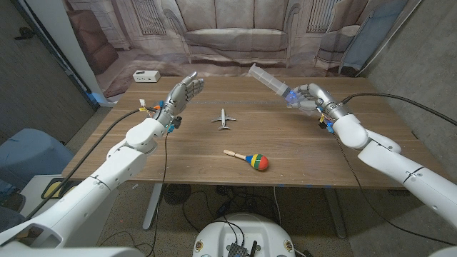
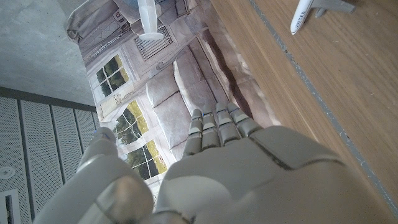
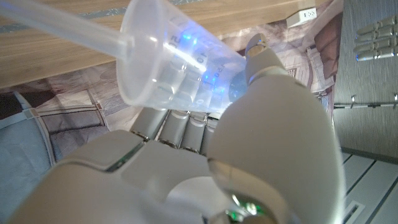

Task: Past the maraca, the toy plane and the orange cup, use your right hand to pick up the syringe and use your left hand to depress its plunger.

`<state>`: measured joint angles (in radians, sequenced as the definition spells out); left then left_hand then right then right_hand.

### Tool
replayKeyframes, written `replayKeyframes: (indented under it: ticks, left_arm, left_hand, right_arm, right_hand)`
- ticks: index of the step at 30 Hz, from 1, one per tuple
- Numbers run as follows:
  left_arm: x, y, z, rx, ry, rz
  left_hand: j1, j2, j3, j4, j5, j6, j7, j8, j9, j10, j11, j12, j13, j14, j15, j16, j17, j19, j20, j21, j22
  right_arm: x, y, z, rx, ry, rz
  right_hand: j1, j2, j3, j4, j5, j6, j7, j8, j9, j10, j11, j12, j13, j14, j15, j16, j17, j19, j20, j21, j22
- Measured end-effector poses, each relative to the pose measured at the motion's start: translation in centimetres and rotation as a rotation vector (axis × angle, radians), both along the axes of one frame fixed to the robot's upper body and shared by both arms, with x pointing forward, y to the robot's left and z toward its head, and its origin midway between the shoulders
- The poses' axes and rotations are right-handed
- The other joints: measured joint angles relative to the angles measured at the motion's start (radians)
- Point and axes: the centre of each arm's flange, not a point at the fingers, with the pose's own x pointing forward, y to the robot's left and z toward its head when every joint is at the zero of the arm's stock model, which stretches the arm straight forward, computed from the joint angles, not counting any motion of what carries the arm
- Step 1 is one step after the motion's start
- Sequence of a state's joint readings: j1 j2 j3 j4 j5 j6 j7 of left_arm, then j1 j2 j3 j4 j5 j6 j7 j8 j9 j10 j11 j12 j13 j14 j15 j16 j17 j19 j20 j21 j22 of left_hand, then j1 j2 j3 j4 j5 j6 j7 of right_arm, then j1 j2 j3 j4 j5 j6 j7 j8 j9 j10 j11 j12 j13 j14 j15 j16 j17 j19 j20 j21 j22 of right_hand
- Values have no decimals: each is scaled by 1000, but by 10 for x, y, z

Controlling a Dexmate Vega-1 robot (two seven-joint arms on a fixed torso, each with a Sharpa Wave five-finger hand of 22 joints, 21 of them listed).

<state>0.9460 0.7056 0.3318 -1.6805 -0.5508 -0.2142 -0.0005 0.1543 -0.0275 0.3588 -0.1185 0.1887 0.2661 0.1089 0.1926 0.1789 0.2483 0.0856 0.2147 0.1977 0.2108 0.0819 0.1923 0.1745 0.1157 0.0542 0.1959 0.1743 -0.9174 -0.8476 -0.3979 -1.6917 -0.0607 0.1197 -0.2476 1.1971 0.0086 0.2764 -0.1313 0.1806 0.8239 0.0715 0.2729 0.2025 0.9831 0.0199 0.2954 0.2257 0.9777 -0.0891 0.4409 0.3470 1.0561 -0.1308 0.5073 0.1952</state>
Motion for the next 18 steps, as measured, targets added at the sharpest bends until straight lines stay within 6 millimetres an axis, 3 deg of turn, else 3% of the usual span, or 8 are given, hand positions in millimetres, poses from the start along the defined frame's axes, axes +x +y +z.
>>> replayKeyframes:
  ticks: [18]
  left_arm:
    - [2,-6,11,12,-26,-18]
  left_hand:
    - [0,0,0,0,0,5,6,-4,0,9,2,0,0,11,0,0,0,5,5,0,0]
  right_arm:
    - [-19,-3,-3,110,-67,59]
  right_hand:
    - [0,0,0,0,-2,4,3,-4,-1,3,3,5,14,1,1,0,13,0,0,15,0]
